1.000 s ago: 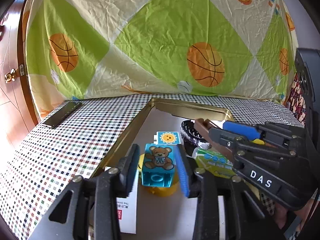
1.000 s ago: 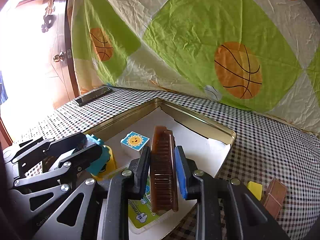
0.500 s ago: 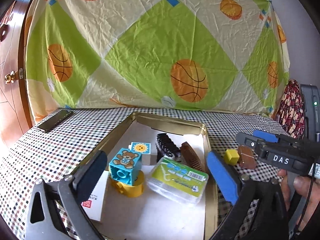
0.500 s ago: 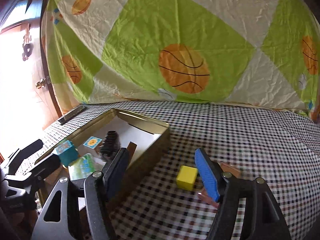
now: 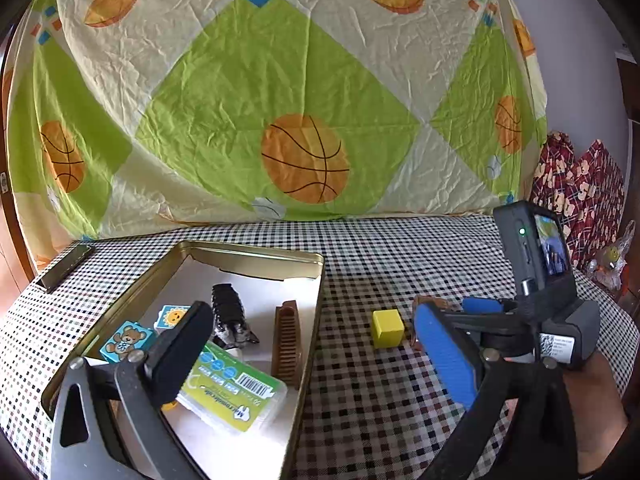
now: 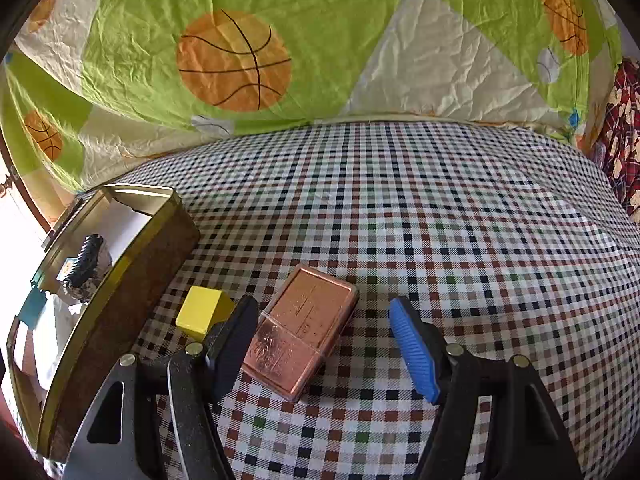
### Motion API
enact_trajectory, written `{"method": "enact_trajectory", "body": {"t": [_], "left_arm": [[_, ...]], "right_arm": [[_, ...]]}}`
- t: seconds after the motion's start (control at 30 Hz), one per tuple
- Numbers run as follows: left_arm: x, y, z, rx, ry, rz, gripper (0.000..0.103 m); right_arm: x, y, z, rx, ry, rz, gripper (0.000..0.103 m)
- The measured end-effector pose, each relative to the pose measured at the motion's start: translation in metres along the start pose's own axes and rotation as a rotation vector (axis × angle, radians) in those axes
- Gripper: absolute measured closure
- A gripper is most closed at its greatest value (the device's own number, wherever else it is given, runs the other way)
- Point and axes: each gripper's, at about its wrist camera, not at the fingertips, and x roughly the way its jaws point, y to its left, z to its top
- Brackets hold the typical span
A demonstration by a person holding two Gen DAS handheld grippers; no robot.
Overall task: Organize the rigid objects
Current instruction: 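Move the left tool to the yellow cube while the right tool approaches the copper case, then close the left tool on the yellow cube while the right tool grasps the copper case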
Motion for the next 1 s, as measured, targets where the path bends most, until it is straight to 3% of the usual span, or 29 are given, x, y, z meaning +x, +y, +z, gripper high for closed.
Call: {"method": "enact_trajectory", "body": {"t": [0.27,0.47,0.6,0.77,0.9,1.0], "left_arm": [[0.02,-0.011,0.007,-0.002,0.038,-0.003,0.001],[0.031,-0.019,0.01,0.008,0.064,-0.027,0.001],[0.037,-0.027,0.012,0.031,0.074,-0.05,0.002],[0.049,-0.045,0.007,0.072,0.124,-0.089,0.017],[0.061,-0.06,0.002,0.103,0.168,-0.117,0.022],[0.077,-0.066,-0.001,0.112,0.221,-0.128,0.036]], "right_arm": [[0.011,-0.008,0.001,0.016,0.028,0.041,0.033],[0.012,0.005,-0.007,-0.154,0.067,0.001,0.033],[0.006,-0.007,-0.013,-0.172,0.055,-0.011,0.054],[0.003,-0.033,-0.016,-0.127,0.051,-0.026,0.054],[0.001,-0.048,-0.015,-0.075,0.043,-0.01,0.054],[0.0,-0.056,-0.016,-0.045,0.037,0.008,0.054]]}}
